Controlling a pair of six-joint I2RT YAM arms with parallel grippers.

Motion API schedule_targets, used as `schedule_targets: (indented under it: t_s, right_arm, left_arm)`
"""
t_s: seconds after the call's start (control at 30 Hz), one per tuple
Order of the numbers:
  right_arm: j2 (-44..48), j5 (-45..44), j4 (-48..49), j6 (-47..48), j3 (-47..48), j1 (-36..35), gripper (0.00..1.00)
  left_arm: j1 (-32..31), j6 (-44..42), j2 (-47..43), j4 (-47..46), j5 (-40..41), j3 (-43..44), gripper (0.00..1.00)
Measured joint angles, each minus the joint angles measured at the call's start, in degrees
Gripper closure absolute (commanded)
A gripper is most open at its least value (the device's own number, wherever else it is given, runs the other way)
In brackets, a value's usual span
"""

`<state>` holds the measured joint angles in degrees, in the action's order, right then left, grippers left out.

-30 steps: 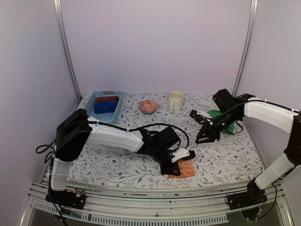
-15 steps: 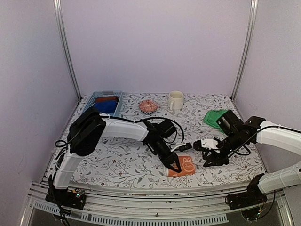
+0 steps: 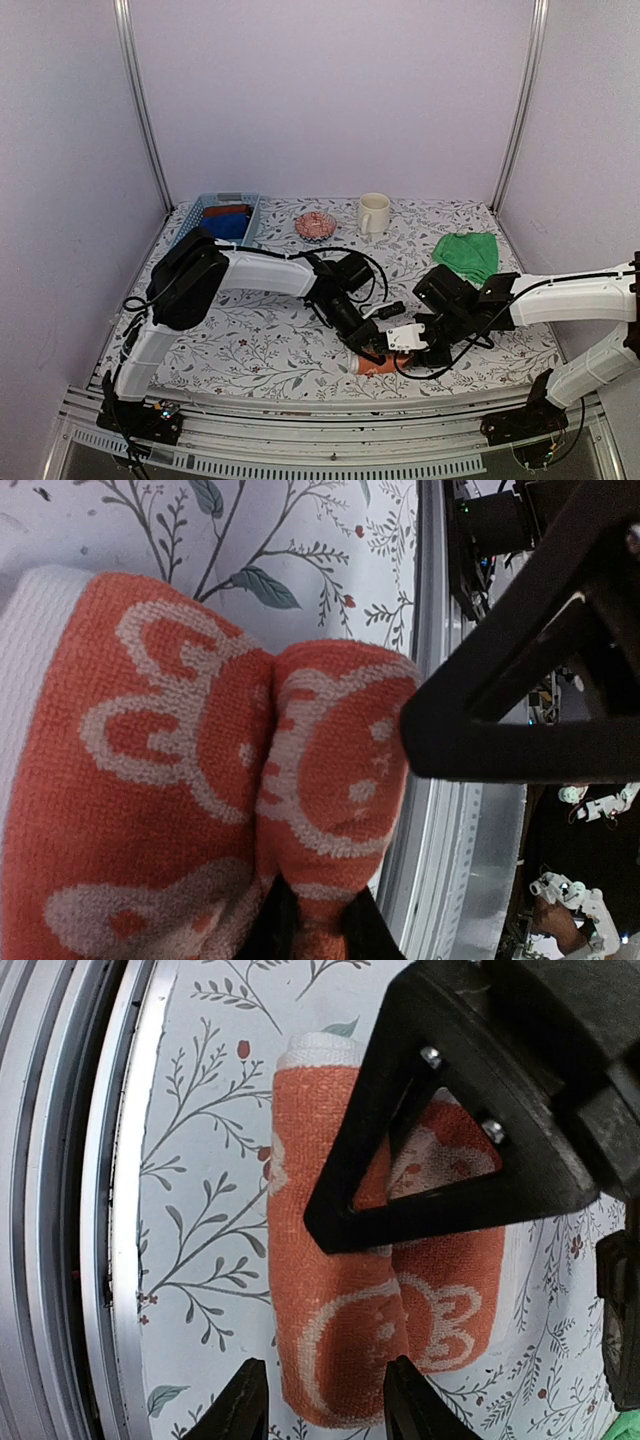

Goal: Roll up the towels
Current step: Roll the towel at the center of the board.

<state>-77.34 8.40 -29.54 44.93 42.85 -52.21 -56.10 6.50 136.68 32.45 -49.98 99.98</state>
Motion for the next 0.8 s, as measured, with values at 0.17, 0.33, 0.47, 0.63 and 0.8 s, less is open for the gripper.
schedule_targets:
  t_s: [0.17, 0.33, 0.47, 0.63, 0.8]
  right_arm:
    - [-3.1, -2.9, 5.3, -0.6, -2.4, -2.7, 0.6]
    - [-5.5, -5.4, 10.4, -1.3, -3.9, -3.6, 0.73]
    - [-6.5, -5.0, 12.0, -1.4, -3.8, -3.6, 0.78]
    - [-8.9, 2.2, 9.7, -1.4, -0.6, -1.4, 0.8]
    - [-16.2, 13.7, -0.5, -1.4, 8.6, 4.6, 0.8]
  left_arm:
    - [0.0, 0.5, 0.0, 0.0, 0.0, 0.0, 0.89]
    - [0.1, 0.5, -0.1, 0.0, 0.6, 0.0, 0.76]
    - [0.1, 0.0, -3.2, -1.0, 5.5, -3.0, 0.66]
    - [1.1, 0.3, -16.1, -5.9, 16.6, -16.9, 0.5]
    - [3.3, 2.7, -33.1, -15.6, 27.9, -33.7, 0.49]
